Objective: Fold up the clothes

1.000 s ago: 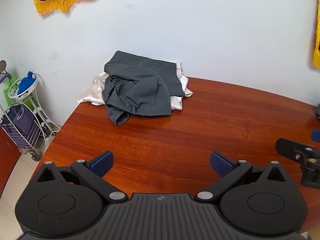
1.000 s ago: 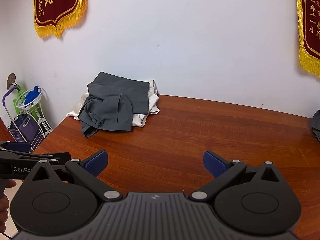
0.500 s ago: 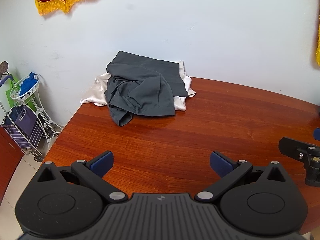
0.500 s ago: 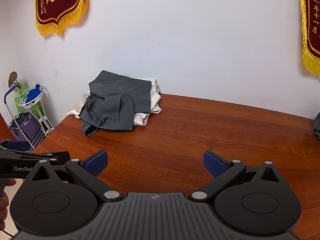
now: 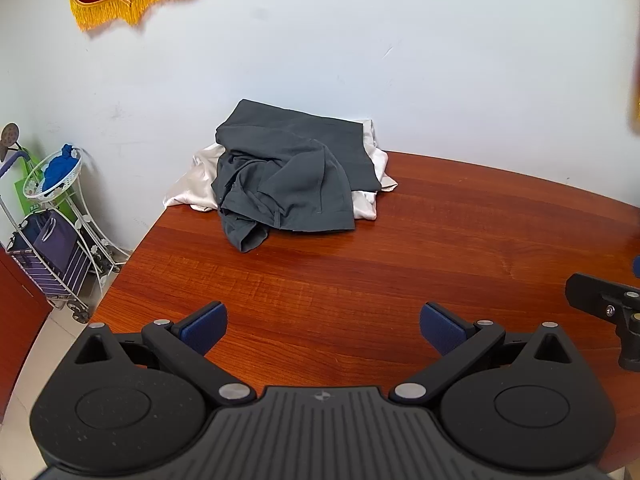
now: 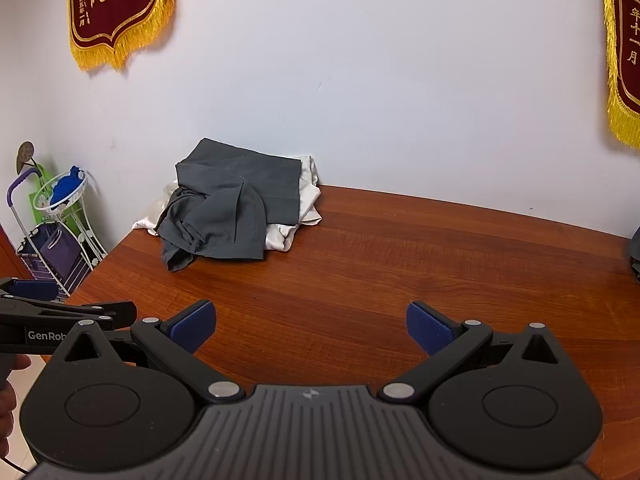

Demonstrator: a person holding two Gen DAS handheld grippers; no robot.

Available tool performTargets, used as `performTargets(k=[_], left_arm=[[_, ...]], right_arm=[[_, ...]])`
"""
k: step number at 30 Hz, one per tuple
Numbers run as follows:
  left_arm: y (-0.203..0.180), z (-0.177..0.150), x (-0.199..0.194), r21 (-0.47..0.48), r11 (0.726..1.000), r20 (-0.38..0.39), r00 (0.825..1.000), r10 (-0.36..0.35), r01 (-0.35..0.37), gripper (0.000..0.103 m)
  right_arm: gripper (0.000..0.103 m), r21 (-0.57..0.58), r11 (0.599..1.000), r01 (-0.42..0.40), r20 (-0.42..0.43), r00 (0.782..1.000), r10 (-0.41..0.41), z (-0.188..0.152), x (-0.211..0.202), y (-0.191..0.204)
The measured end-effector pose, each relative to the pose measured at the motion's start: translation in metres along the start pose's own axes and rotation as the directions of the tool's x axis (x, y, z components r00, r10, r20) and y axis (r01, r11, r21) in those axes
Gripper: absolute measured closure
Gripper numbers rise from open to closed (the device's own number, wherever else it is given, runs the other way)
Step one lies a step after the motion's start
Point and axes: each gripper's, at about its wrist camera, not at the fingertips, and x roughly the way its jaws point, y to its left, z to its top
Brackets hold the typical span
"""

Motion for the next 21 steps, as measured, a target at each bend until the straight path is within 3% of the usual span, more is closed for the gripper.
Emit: performTargets(k=[21], left_arm=[[-0.010,0.004,0.006,0.017,1.000,-0.001,1.000,0.004,-0.004,0.000]], right_arm=[[0.000,-0.002,1.000,0.000,-0.015,1.000,0.000,0.003,0.009,-0.013]])
